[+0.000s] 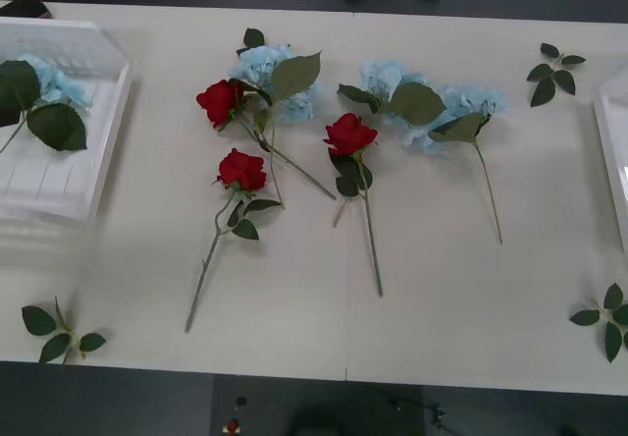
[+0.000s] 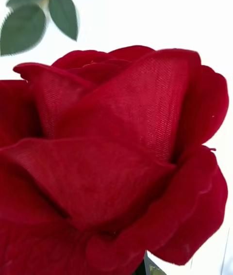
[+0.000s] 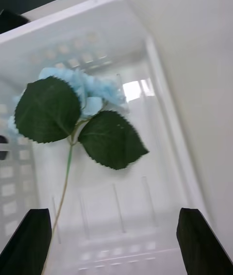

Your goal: Put the red flowers into the right box and the blue flowers into the left box

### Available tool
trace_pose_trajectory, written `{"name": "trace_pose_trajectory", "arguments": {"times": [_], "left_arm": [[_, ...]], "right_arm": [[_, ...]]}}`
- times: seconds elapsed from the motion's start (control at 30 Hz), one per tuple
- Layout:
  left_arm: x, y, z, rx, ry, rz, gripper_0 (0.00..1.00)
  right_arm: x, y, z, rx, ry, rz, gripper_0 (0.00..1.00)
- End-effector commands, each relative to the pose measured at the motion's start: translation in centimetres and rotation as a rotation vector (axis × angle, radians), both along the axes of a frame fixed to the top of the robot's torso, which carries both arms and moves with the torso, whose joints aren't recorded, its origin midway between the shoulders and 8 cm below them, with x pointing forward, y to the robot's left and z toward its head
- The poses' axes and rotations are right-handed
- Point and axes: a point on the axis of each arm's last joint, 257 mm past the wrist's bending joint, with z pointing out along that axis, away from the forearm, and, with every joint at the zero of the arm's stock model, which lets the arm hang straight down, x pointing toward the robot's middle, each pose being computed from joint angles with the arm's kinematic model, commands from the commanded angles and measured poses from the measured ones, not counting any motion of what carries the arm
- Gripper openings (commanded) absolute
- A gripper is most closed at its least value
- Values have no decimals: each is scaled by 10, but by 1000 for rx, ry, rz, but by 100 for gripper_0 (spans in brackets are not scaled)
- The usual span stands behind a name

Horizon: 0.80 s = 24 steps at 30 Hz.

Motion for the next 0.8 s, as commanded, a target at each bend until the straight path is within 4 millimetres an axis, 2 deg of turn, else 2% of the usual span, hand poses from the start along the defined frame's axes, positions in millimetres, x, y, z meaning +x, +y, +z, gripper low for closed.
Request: {"name": "trace_pose_trajectory", "arguments": {"times": [0.03,0.17,0.27,0.37,0.47,0.63,0.8], "left_arm": [[-7,-64,-3,-161,48,18,75],[-10,-115,-33,-212,116,-14,75],[-7,-145,-58,-200,132,-39,75],[0,-169,-80,-179,119,-50,75],[11,-186,-95,-151,74,-51,75],[30,-210,-102,-194,25,-33,75],[57,-234,-86,-367,-34,32,75]], "right_arm": [[3,-13,25,-77,-23,56,0],[8,-25,40,-177,-23,78,0],[16,-31,49,-227,-44,68,0],[24,-37,53,-251,-65,27,0],[28,-38,55,-239,-73,-27,0],[28,-38,51,-214,-65,-98,0],[29,-34,49,-192,-52,-138,0]]}}
